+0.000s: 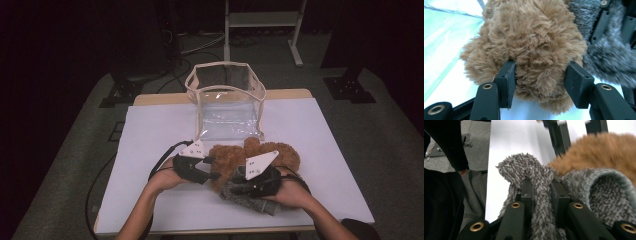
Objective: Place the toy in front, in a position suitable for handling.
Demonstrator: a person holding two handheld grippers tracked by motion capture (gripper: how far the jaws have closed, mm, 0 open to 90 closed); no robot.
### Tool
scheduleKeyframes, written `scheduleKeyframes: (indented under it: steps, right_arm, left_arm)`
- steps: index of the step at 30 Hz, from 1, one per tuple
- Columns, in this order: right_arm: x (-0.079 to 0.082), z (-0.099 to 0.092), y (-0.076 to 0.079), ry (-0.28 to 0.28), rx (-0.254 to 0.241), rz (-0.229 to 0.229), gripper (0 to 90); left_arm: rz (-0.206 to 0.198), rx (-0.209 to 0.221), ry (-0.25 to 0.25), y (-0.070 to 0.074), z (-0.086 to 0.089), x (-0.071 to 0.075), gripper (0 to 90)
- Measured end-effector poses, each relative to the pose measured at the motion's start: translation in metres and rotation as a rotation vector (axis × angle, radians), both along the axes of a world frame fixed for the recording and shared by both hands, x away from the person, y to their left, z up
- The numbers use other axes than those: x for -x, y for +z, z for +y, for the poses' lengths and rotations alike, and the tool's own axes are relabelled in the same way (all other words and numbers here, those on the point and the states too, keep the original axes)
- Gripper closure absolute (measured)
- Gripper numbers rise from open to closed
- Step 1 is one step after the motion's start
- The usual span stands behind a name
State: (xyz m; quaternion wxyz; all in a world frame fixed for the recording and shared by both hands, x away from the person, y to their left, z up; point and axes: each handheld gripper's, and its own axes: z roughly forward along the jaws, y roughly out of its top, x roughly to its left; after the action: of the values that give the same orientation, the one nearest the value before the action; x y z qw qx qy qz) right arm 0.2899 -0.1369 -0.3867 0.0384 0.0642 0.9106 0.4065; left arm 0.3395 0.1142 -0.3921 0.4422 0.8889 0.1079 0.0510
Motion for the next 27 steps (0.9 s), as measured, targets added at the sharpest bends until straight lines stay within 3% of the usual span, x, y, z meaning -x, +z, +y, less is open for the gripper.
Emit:
scheduleKeyframes:
  steps: [4, 7, 12, 16, 22, 27]
  right_arm:
    - [0.001, -0.013, -0.002, -0.022, 0.002, 0.003, 74.8]
    - [0.000, -0.018, 0.002, -0.034, -0.012, 0.003, 74.8]
    - [-0.008, -0.017, 0.023, -0.055, -0.038, -0.049, 74.8]
    - [-0.023, -0.013, 0.040, -0.087, -0.053, -0.074, 74.8]
    - [-0.045, -0.010, 0.044, -0.132, -0.045, -0.043, 74.8]
    - [-0.040, -0.012, 0.035, -0.114, -0.042, -0.005, 74.8]
  left_arm:
    - [-0.005, 0.015, 0.000, 0.005, 0.000, 0.002, 45.7]
    - [-0.004, -0.002, -0.012, 0.005, -0.003, 0.003, 45.1]
    - [-0.001, -0.008, -0.023, 0.000, -0.006, 0.005, 44.4]
    - [-0.004, -0.019, -0.040, -0.001, -0.006, 0.009, 44.1]
    - [-0.011, -0.036, -0.055, -0.002, -0.005, 0.012, 43.4]
    - [-0.025, -0.015, -0.038, 0.004, -0.002, 0.012, 40.0]
